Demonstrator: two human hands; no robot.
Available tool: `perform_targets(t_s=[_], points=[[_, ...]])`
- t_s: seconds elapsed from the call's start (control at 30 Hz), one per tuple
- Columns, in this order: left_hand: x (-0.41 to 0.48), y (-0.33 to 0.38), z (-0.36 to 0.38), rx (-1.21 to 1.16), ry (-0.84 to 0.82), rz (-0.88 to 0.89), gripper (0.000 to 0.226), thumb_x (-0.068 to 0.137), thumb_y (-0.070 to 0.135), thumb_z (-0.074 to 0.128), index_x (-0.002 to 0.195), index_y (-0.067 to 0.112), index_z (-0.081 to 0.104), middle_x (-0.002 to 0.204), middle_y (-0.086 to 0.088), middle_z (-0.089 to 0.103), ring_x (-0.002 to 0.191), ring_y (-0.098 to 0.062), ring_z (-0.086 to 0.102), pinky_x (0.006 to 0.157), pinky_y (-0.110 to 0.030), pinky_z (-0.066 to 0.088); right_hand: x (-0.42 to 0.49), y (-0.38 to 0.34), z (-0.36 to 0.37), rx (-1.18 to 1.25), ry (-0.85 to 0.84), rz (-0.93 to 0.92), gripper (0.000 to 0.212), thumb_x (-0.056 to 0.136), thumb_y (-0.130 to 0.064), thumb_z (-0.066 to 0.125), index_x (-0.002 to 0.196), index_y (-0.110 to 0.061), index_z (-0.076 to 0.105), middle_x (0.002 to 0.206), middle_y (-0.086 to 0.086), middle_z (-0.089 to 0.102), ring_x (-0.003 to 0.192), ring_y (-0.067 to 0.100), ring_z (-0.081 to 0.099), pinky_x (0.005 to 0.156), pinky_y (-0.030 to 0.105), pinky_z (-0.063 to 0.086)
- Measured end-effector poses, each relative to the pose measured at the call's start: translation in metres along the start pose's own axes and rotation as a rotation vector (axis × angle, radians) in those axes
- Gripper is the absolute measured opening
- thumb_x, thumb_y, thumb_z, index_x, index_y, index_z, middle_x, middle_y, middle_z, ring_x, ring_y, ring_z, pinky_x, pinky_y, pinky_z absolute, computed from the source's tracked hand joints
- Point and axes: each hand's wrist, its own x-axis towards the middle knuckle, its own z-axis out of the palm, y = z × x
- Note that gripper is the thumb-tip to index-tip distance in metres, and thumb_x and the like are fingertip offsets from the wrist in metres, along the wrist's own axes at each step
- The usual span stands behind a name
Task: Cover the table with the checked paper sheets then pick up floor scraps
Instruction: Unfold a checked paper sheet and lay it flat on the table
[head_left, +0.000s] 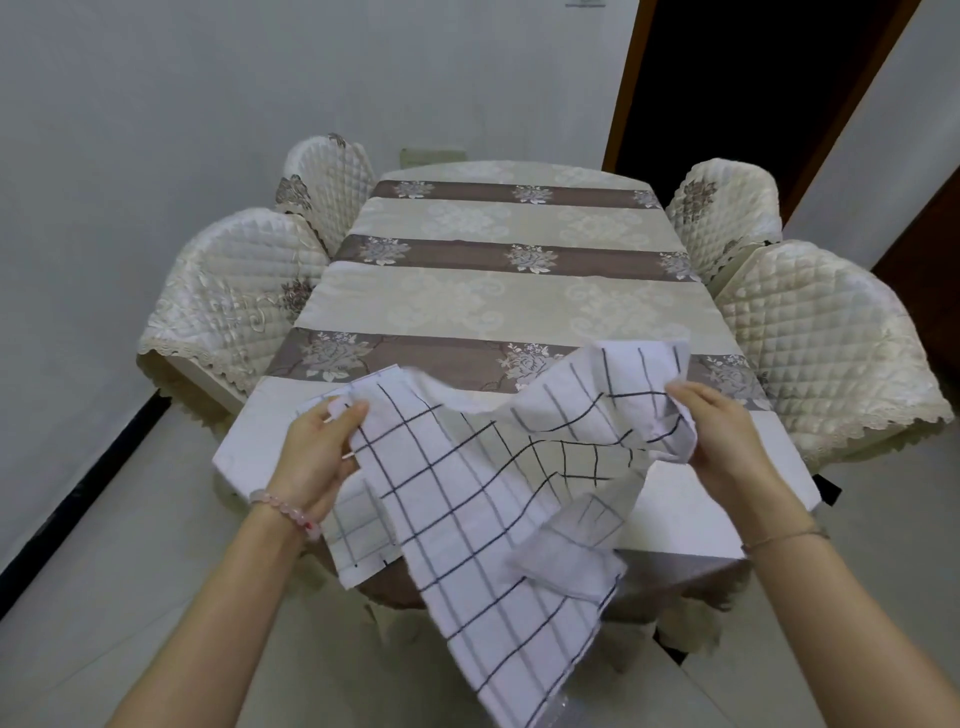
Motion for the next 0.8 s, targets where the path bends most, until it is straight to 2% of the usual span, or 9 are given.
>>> perform_targets(t_s=[0.17,0.23,0.3,0.4,0.5,0.57,0.63,0.67,0.8], points=[[0.049,0.014,-0.025,0.090,0.059,-0.005,0.009,0.092,0.013,0.054,0.087,0.010,0.061,0.055,0.006,0.070,0.054,-0.008,0.065,0.046,-0.018,0.053,0.045,-0.011,-0.009,-0.104,0.033,-0.006,0.026,0.092,-0.012,0.054,0.115,-0.001,0.061,0.105,0.014,0.064,0.086,0.024,0.059,0.086,0.037,0.044],[0.072,0.009,-0.033,0.160,0.068,-0.019,0.012,0.091,0.014,0.057,0.099,0.009,0.063,0.062,0.004,0.072,0.057,-0.010,0.067,0.056,-0.024,0.056,0.060,-0.009,-0.009,-0.161,0.030,0.001,0.032,0.092,-0.013,0.056,0.119,0.001,0.060,0.122,0.018,0.061,0.099,0.025,0.058,0.087,0.036,0.046],[0.091,0.003,-0.038,0.220,0.084,-0.052,0.020,0.090,0.016,0.058,0.107,0.007,0.062,0.075,-0.004,0.071,0.065,-0.018,0.066,0.059,-0.029,0.055,0.073,-0.005,-0.008,-0.199,0.018,0.038,0.034,0.092,-0.015,0.055,0.123,0.001,0.058,0.124,0.017,0.059,0.103,0.024,0.056,0.080,0.032,0.046],[0.113,-0.012,-0.041,0.309,0.095,-0.120,0.014,0.090,0.020,0.058,0.097,0.008,0.063,0.086,-0.012,0.065,0.075,-0.026,0.063,0.063,-0.031,0.055,0.091,0.012,-0.006,-0.250,0.030,0.121,0.039,0.094,-0.016,0.054,0.128,0.002,0.052,0.129,0.016,0.054,0.122,0.029,0.049,0.087,0.032,0.039],[0.131,-0.035,-0.050,0.373,0.140,-0.189,0.018,0.087,0.026,0.063,0.077,0.010,0.060,0.093,-0.018,0.065,0.091,-0.035,0.063,0.085,-0.046,0.052,0.102,0.037,-0.006,-0.279,0.043,0.208,0.028,0.091,-0.018,0.058,0.114,-0.003,0.061,0.129,0.023,0.057,0.103,0.026,0.055,0.094,0.041,0.044],[0.134,-0.048,-0.052,0.387,0.158,-0.247,0.022,0.087,0.030,0.062,0.081,0.009,0.064,0.090,-0.017,0.064,0.080,-0.030,0.060,0.073,-0.036,0.053,0.110,0.055,-0.010,-0.304,0.062,0.265,0.024,0.089,-0.019,0.059,0.107,-0.004,0.063,0.122,0.024,0.061,0.093,0.025,0.054,0.093,0.044,0.047],[0.127,-0.055,-0.052,0.383,0.121,-0.302,0.023,0.090,0.029,0.058,0.090,0.006,0.064,0.075,-0.011,0.059,0.063,-0.022,0.052,0.050,-0.019,0.047,0.111,0.066,-0.013,-0.298,0.097,0.287,0.032,0.090,-0.017,0.058,0.115,0.003,0.060,0.116,0.022,0.061,0.091,0.026,0.055,0.086,0.040,0.048],[0.124,-0.059,-0.055,0.380,0.093,-0.329,0.023,0.091,0.026,0.057,0.094,0.004,0.064,0.073,-0.008,0.058,0.062,-0.020,0.051,0.047,-0.018,0.046,0.111,0.068,-0.014,-0.292,0.112,0.300,0.033,0.091,-0.017,0.056,0.118,0.004,0.059,0.117,0.022,0.061,0.089,0.027,0.056,0.081,0.038,0.048],[0.098,-0.068,-0.067,0.266,0.050,-0.378,0.029,0.088,0.013,0.061,0.115,0.002,0.058,0.094,-0.017,0.064,0.083,-0.027,0.061,0.059,-0.025,0.057,0.106,0.073,-0.024,-0.277,0.057,0.352,0.046,0.094,-0.034,0.050,0.127,-0.002,0.053,0.116,0.012,0.055,0.081,0.023,0.053,0.071,0.030,0.045]])
